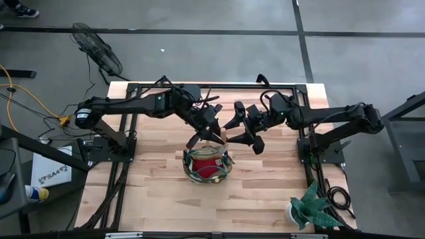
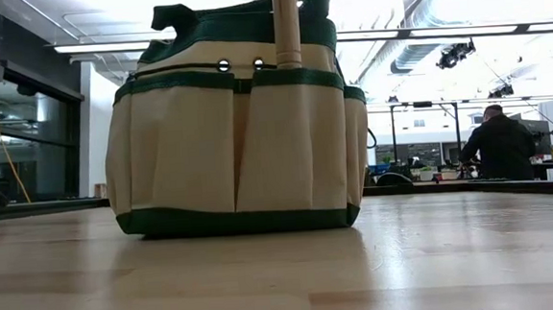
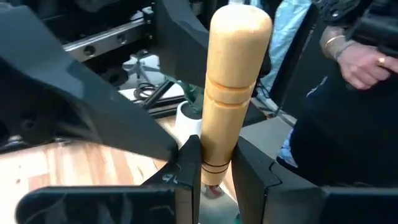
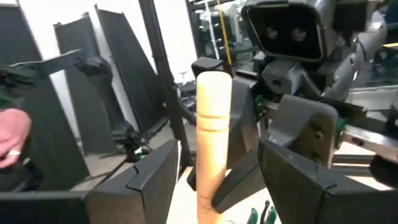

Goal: Pick & Place Garden tools in Gardening bag
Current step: Put the light brown trowel into the white gardening bag

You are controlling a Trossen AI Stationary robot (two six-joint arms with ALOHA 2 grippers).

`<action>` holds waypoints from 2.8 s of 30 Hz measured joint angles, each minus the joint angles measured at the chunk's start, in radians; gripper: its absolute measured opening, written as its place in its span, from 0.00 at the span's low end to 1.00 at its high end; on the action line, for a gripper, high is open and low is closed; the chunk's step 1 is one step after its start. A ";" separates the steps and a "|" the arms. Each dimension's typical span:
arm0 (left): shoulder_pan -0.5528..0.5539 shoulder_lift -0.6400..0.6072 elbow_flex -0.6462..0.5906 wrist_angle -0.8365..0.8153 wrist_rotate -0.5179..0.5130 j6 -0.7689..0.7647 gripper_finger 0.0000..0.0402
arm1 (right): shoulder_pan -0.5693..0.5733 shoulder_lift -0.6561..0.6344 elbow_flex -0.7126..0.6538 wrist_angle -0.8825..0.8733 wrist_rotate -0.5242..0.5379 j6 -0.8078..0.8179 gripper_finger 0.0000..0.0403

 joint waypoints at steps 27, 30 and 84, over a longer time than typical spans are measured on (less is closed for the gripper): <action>-0.001 0.001 -0.003 -0.018 0.032 0.029 0.14 | 0.107 0.098 0.002 0.124 0.159 0.001 0.48; -0.001 0.001 -0.003 -0.013 0.030 0.029 0.14 | 0.126 0.099 0.001 0.122 0.165 0.001 0.43; 0.000 0.027 0.519 -0.929 -0.380 -0.100 0.45 | 0.168 0.087 -0.003 -0.001 0.448 0.107 0.15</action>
